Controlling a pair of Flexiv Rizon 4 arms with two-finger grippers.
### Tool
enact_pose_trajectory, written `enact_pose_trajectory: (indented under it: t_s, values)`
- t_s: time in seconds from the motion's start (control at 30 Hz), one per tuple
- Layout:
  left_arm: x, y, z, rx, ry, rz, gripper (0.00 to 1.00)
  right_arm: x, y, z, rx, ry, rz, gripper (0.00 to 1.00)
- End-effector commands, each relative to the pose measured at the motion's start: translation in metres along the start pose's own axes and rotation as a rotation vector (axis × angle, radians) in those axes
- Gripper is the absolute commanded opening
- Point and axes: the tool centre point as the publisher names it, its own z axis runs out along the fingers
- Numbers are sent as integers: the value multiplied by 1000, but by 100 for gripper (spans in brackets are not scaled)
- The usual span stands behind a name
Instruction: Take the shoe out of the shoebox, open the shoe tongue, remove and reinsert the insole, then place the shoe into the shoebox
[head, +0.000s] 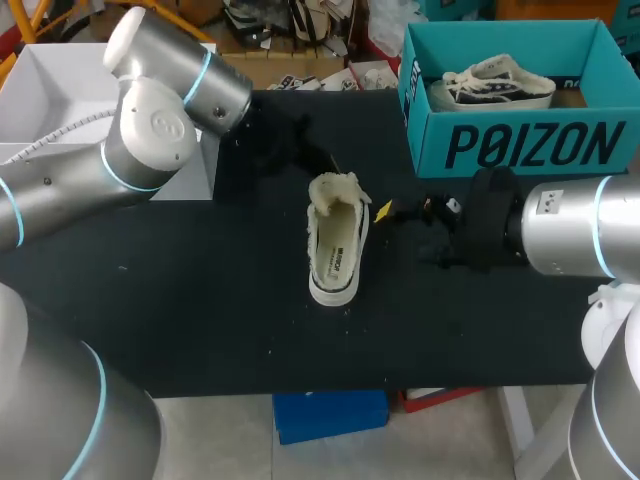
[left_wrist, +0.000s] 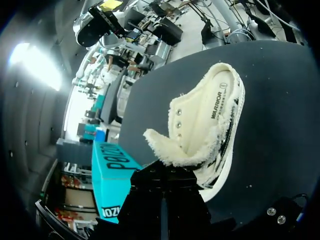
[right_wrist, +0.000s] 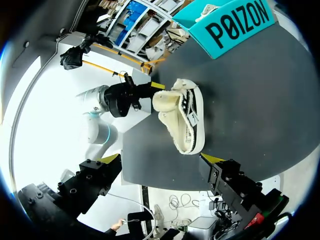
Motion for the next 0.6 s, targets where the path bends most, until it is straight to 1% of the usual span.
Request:
enact_pose_trajectory:
  t_s: [0.03,0.37,0.5,0.6]
  values:
    - [7,-15,2,19,-2,5,0,-2,1,-4,7,5,-1,100]
    - [29,-50,3,68,23,4,0,-2,1,-4,7,5,-1,100]
    - [41,-59,6,82,45,-5,0,-2,1,-4,7,5,-1,100]
    - [46,-61,9,89,58,-10,0,-2,1,-4,7,5,-1,100]
